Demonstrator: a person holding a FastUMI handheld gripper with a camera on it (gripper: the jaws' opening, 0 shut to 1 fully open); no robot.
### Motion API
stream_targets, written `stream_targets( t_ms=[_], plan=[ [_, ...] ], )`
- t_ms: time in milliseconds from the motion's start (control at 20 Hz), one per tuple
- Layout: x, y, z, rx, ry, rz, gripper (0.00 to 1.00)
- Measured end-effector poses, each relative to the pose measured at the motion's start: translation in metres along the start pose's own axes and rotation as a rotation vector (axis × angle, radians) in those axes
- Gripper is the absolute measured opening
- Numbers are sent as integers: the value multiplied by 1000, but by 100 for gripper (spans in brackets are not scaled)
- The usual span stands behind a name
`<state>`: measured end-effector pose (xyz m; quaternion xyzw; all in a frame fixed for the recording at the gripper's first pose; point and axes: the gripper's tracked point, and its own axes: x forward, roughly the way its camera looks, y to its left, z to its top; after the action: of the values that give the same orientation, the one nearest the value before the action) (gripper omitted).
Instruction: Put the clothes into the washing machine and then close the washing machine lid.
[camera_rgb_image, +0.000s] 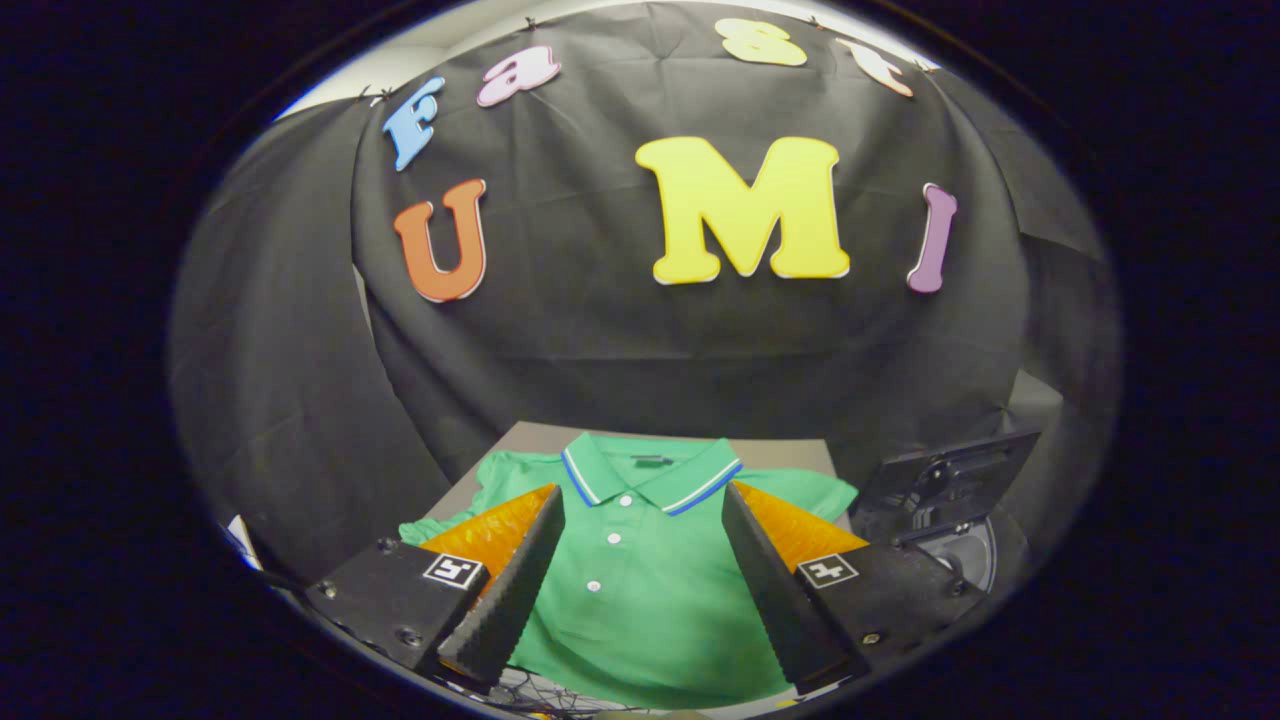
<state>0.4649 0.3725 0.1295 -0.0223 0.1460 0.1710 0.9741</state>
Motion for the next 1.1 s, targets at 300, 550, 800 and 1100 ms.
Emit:
stream_targets(
  t_ms=[300, 550, 800, 1100],
  plan=[
    [45, 6, -33, 15, 121, -72, 99],
    [63, 2, -49, 14, 181, -129, 99],
    [66, 4, -54, -45, 211, -163, 99],
    [67, 4, -56, -31, 287, -164, 98]
  ],
)
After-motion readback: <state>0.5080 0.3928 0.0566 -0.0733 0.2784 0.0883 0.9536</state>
